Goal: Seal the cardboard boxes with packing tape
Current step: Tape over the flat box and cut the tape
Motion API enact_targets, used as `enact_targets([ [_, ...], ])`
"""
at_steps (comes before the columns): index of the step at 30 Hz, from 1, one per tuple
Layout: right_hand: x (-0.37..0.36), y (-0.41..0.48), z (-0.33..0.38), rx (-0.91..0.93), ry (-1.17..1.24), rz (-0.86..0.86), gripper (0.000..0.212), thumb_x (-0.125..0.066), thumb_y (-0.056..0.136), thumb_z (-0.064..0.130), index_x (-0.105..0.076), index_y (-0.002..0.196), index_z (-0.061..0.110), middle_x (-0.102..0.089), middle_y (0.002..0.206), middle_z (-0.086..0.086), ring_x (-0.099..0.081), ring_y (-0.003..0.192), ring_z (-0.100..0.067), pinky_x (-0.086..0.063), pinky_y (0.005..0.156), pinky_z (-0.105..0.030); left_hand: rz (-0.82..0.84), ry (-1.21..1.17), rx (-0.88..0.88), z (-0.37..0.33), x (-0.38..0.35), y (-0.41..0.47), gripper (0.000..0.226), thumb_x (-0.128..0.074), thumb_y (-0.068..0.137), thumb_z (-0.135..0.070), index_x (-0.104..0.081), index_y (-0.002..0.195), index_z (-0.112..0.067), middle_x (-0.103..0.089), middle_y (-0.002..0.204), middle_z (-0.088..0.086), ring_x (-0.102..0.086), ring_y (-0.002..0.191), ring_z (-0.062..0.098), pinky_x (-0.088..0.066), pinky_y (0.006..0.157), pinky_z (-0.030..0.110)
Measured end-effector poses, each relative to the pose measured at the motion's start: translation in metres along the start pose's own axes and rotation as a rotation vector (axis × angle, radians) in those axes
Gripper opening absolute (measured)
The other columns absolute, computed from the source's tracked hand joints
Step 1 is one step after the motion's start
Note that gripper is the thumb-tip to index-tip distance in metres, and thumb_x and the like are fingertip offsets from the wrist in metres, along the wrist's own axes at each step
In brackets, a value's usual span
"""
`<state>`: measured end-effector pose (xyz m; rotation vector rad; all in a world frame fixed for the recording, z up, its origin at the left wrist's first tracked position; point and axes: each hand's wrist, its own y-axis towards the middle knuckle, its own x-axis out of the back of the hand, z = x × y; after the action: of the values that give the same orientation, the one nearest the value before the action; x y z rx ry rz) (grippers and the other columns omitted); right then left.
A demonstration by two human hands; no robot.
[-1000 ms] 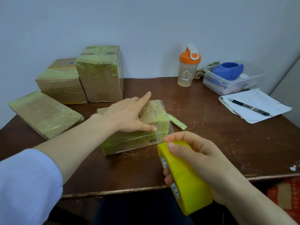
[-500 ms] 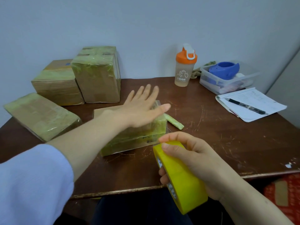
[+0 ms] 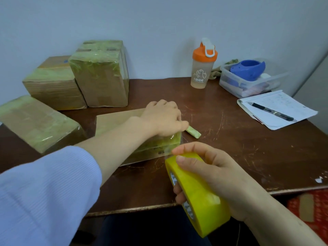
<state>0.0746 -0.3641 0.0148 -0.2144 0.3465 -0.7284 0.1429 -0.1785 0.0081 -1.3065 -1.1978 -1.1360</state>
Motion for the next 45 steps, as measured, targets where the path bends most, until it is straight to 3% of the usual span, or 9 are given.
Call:
enact_targets([
  [3, 0.0, 0.002, 0.002, 0.003, 0.004, -0.008, 0.022, -0.068, 0.073, 0.025, -0.067, 0.094, 0.02, -0.065, 0.065, -0.024, -0.063, 0.051, -0.032, -0.055, 0.051, -0.035, -0.083, -0.008, -0.087, -0.004, -0.002, -0.003, 0.042, -0.034, 0.097, -0.046, -0.07, 0.086, -0.027, -0.063, 0.116, -0.01, -0.033, 0.133, 0.018, -0.01, 0.115, 0.038],
  [7, 0.0, 0.001, 0.002, 0.001, 0.004, 0.002, 0.016, -0.065, 0.082, 0.019, -0.065, 0.098, 0.018, -0.064, 0.064, -0.025, -0.062, 0.05, -0.032, -0.055, 0.051, -0.035, -0.085, 0.116, -0.221, -0.006, -0.004, -0.015, 0.076, -0.007, 0.086, -0.071, -0.062, 0.122, -0.031, -0.058, 0.13, -0.014, -0.018, 0.143, 0.008, 0.01, 0.116, 0.042],
  [13, 0.002, 0.005, 0.004, -0.002, -0.021, -0.005, 0.013, -0.066, 0.082, 0.02, -0.067, 0.095, 0.019, -0.064, 0.064, -0.024, -0.063, 0.052, -0.032, -0.055, 0.055, -0.038, -0.027, 0.056, -0.196, -0.007, -0.005, -0.017, 0.043, -0.026, 0.099, -0.045, -0.056, 0.12, -0.023, -0.053, 0.128, -0.003, -0.029, 0.134, 0.016, 0.002, 0.117, 0.045],
  [18, 0.0, 0.008, 0.003, -0.028, -0.025, -0.004, 0.012, -0.064, 0.086, 0.019, -0.065, 0.098, 0.017, -0.064, 0.063, -0.024, -0.063, 0.05, -0.032, -0.055, 0.054, -0.038, 0.072, -0.014, -0.042, 0.001, -0.003, -0.013, 0.078, -0.015, 0.086, -0.073, -0.014, 0.151, -0.029, -0.007, 0.159, -0.001, 0.005, 0.146, 0.015, 0.012, 0.115, 0.044],
  [23, -0.001, 0.009, 0.005, -0.027, -0.034, 0.008, 0.016, -0.065, 0.084, 0.02, -0.065, 0.099, 0.017, -0.064, 0.065, -0.024, -0.063, 0.052, -0.032, -0.055, 0.056, -0.039, -0.056, 0.049, -0.081, -0.002, -0.008, -0.013, 0.068, -0.02, 0.095, -0.059, -0.031, 0.147, -0.016, -0.017, 0.157, 0.007, -0.005, 0.146, 0.021, 0.002, 0.116, 0.037],
  [27, 0.0, 0.009, 0.004, -0.031, -0.02, -0.002, 0.017, -0.066, 0.082, 0.019, -0.066, 0.098, 0.016, -0.064, 0.064, -0.025, -0.063, 0.051, -0.032, -0.054, 0.056, -0.039, -0.018, 0.031, -0.159, 0.0, -0.009, -0.017, 0.082, -0.015, 0.087, -0.067, -0.012, 0.151, -0.015, -0.012, 0.159, 0.002, 0.002, 0.146, 0.016, 0.004, 0.115, 0.03],
  [32, -0.001, 0.006, 0.005, -0.011, -0.003, 0.016, 0.025, -0.07, 0.069, 0.025, -0.068, 0.093, 0.018, -0.064, 0.063, -0.025, -0.063, 0.051, -0.033, -0.054, 0.056, -0.039, 0.068, -0.164, -0.103, 0.001, 0.005, -0.007, 0.07, -0.019, 0.095, -0.058, -0.031, 0.143, -0.009, -0.026, 0.153, 0.003, -0.006, 0.146, 0.021, 0.001, 0.116, 0.037],
  [37, 0.004, 0.009, 0.004, -0.017, 0.002, 0.007, 0.023, -0.07, 0.068, 0.026, -0.069, 0.09, 0.019, -0.065, 0.065, -0.025, -0.063, 0.054, -0.033, -0.055, 0.059, -0.041, 0.019, -0.007, 0.065, 0.007, -0.006, -0.005, 0.073, -0.01, 0.095, -0.06, -0.002, 0.152, -0.015, 0.004, 0.16, 0.003, 0.011, 0.146, 0.016, 0.008, 0.116, 0.035],
  [45, 0.007, 0.011, 0.003, -0.017, 0.0, 0.011, 0.027, -0.071, 0.068, 0.026, -0.069, 0.094, 0.018, -0.065, 0.068, -0.025, -0.064, 0.058, -0.035, -0.055, 0.061, -0.043, -0.1, 0.095, -0.068, -0.01, -0.018, -0.033, 0.088, 0.001, 0.082, -0.067, -0.003, 0.151, -0.013, -0.005, 0.16, 0.004, 0.001, 0.146, 0.015, -0.001, 0.119, 0.033],
])
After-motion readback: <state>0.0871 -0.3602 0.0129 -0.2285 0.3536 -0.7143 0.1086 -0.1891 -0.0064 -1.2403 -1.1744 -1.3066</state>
